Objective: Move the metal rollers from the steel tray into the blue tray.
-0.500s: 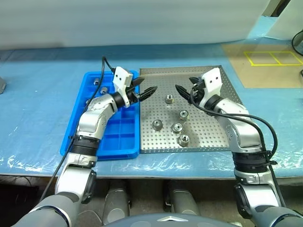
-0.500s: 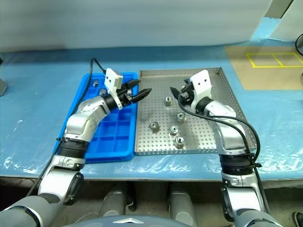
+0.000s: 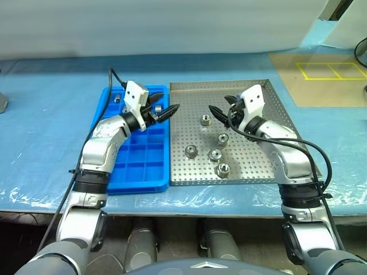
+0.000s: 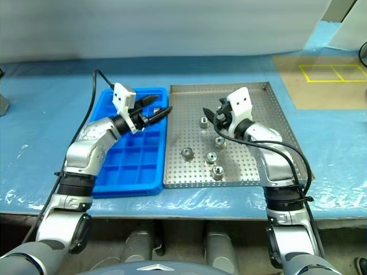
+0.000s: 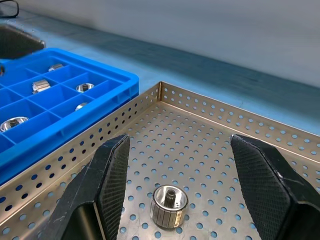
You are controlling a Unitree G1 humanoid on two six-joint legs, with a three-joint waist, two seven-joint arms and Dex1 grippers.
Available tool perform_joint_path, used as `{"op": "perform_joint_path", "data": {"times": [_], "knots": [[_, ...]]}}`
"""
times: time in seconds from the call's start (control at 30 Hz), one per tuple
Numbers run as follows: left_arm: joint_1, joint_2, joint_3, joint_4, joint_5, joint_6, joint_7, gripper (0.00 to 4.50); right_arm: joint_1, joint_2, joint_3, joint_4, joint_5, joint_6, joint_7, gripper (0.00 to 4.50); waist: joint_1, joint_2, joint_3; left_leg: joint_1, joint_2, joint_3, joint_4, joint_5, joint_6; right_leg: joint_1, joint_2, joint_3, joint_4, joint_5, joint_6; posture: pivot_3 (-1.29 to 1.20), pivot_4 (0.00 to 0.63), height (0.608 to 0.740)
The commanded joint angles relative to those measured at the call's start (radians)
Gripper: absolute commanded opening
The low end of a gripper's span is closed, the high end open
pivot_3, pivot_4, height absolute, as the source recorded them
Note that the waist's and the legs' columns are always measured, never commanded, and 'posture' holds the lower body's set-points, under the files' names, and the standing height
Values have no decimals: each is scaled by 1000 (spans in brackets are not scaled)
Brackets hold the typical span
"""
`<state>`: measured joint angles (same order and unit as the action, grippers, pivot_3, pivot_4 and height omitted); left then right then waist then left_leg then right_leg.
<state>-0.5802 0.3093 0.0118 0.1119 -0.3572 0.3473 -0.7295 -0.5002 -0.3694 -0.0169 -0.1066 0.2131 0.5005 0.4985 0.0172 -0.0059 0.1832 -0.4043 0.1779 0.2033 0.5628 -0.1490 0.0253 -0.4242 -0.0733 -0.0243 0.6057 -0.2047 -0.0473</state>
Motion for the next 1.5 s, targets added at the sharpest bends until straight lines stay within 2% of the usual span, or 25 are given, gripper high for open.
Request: {"op": "perform_joint_path", "data": {"times": [0.03, 0.73, 0.83, 0.97, 1.27, 1.4, 1.5], "knots": [[1, 12, -2, -43, -2, -3, -7, 3944, -1, -11, -14, -23, 9, -15, 3, 3323, 0, 0, 0, 0, 0, 0, 0, 0, 0, 0, 0, 0, 0, 0, 0, -169, 150, 740], [-62, -1, -28, -25, -12, 12, -31, 3944, 20, -17, -22, -91, 20, 17, -6, 3323, -2, 0, 0, 0, 0, 0, 0, 0, 0, 0, 0, 0, 0, 0, 0, -216, 150, 740], [-115, 3, -69, -20, -21, 27, -105, 3944, 46, -53, -27, -125, 30, 30, 26, 3323, 1, 0, 0, 0, 0, 0, 0, 0, 0, 0, 0, 0, 0, 0, 0, -229, 150, 740], [-184, 33, -188, -4, 25, -14, -269, 3944, 123, -109, -16, -195, 44, 56, 69, 3323, 3, 0, 0, 0, -1, 0, -1, 0, 1, 1, 0, 0, -1, 0, 0, -254, 150, 740], [-332, 52, -397, 292, 247, -274, -500, 3944, 188, -83, -28, -259, 29, 84, -19, 3323, -20, 0, 0, 1, 0, 0, 0, 0, 0, 0, 0, 1, 0, -2, 4, -339, 150, 740], [-380, 34, -497, 526, 406, -404, -499, 3944, 223, -80, -39, -294, 29, 98, -51, 3323, -27, 0, 0, 0, -1, 0, 0, 0, 1, 0, 0, 1, -1, 0, 1, -371, 150, 740], [-399, 3, -516, 627, 446, -447, -520, 3944, 244, -82, -46, -311, 25, 105, -71, 3323, -30, 0, 0, 0, -2, 0, 0, 0, 1, 0, 0, 1, -1, 0, 1, -399, 150, 740]]}}
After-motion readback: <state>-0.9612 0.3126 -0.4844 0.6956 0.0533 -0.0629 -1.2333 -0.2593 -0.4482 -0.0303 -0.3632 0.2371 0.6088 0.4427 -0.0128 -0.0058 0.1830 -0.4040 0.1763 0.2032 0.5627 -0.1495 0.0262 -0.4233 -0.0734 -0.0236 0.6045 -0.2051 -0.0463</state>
